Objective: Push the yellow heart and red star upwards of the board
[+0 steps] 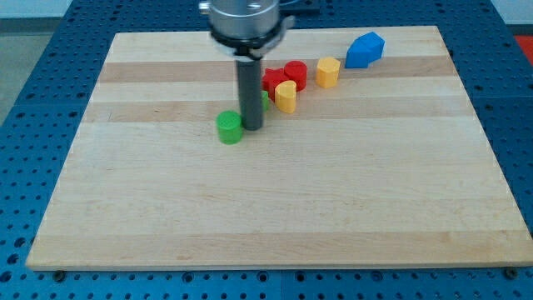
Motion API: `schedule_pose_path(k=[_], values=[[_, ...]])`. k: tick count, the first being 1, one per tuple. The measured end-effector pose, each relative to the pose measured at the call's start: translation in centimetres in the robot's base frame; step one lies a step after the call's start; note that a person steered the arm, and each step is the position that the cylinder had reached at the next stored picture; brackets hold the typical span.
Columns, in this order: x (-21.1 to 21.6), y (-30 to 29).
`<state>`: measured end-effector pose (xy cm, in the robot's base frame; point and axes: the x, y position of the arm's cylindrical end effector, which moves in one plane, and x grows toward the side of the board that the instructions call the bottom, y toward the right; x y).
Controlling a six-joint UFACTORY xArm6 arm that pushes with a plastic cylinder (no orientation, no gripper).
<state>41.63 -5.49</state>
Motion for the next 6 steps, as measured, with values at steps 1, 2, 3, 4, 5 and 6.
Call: schedule_pose_path(k=[1, 2, 3, 4, 5, 6], values=[[0.7, 1.1], [0.9, 6.9], [-0.5, 11.4], [-1.1, 10.1], [-1.8, 7.9], [-3.7, 7.3]])
